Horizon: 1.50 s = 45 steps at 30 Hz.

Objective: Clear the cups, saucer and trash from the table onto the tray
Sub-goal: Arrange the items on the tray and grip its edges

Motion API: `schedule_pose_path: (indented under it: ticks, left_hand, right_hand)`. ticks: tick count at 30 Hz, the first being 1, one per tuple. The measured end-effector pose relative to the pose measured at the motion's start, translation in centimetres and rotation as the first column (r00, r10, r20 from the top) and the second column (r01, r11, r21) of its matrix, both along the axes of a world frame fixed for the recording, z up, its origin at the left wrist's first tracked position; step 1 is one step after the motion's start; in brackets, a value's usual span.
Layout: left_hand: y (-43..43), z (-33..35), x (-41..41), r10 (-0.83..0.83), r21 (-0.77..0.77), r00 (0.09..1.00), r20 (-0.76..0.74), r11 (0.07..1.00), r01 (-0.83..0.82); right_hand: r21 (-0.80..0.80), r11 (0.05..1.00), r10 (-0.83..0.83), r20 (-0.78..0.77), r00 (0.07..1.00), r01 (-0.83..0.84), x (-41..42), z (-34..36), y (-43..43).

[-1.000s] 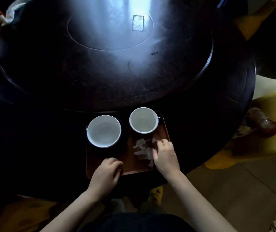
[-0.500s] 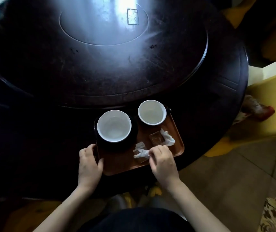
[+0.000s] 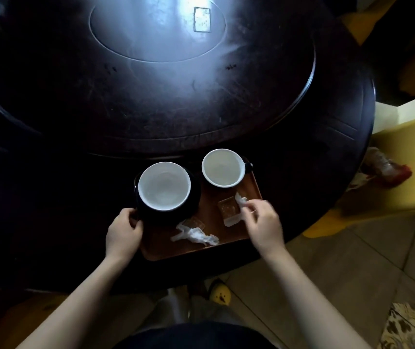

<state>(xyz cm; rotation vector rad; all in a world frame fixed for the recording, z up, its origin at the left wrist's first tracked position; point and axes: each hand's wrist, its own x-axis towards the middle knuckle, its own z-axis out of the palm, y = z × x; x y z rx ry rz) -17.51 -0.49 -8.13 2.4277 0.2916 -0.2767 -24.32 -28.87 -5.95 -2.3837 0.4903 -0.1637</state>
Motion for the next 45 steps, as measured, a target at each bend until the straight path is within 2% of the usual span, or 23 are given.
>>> schedule_pose_path:
  ticks: [2,3,6,10,17,22,27,30,34,38,41,45]
  left_hand:
    - [-0.1,-0.1,0.0,0.010,-0.011,1.000,0.007,1.000,-0.010]
    - [-0.2,0.0,0.1,0.020,-0.015,1.000,0.013,1.000,-0.019]
    - [-0.6,0.2,0.1,0.087,-0.032,0.995,0.041,0.996,-0.086]
    - [-1.8,0.5,0.0,0.147,-0.043,0.980,0.138,0.989,-0.142]
    - [-2.7,0.1,0.7,0.244,-0.065,0.963,0.116,0.969,-0.237]
    - [-4.0,0.5,0.0,0.211,-0.046,0.970,0.124,0.977,-0.206]
    - [-3.1,0.8,-0.3,0.146,0.046,0.974,0.172,0.987,-0.156]
    - [-1.8,0.4,0.3,0.168,0.105,0.983,0.076,0.979,-0.175]
    - [-1.5,0.0,1.8,0.081,0.250,0.995,-0.056,0.966,-0.065]
    - [-1.9,-0.1,3.1,-0.041,0.405,0.995,-0.094,0.911,0.076]
    - [-1.6,-0.2,3.3,-0.056,0.420,0.997,-0.060,0.904,0.076]
    - [-1.5,-0.3,3.1,-0.024,0.363,0.999,-0.023,0.931,0.031]
  right_hand:
    - [-0.043,0.987,-0.159,-0.184,0.970,0.154,1.6,-0.2,-3.8]
    - [-0.058,0.983,-0.182,-0.270,0.945,0.173,2.5,-0.4,-5.3]
    - [-0.044,0.991,-0.130,-0.415,0.901,0.123,4.8,-0.7,-7.5]
    - [-0.129,0.991,-0.039,-0.480,0.876,-0.026,6.9,-0.7,-7.8]
    - [-0.170,0.965,0.105,-0.453,0.885,-0.202,6.8,-0.9,-7.1]
    - [-0.142,0.970,0.111,-0.455,0.883,-0.195,6.8,-1.2,-7.3]
    - [-0.115,0.971,0.141,-0.445,0.885,-0.212,7.0,-1.5,-7.7]
    - [-0.132,0.969,0.130,-0.446,0.885,-0.209,7.1,-1.6,-7.7]
    - [-0.186,0.958,0.103,-0.492,0.865,-0.220,8.2,-1.5,-7.5]
    - [-0.255,0.924,0.130,-0.494,0.860,-0.286,8.9,-1.4,-7.3]
    - [-0.290,0.919,0.116,-0.450,0.885,-0.268,8.6,-1.6,-6.9]
    - [-0.302,0.937,0.064,-0.355,0.933,-0.179,7.8,-1.8,-6.4]
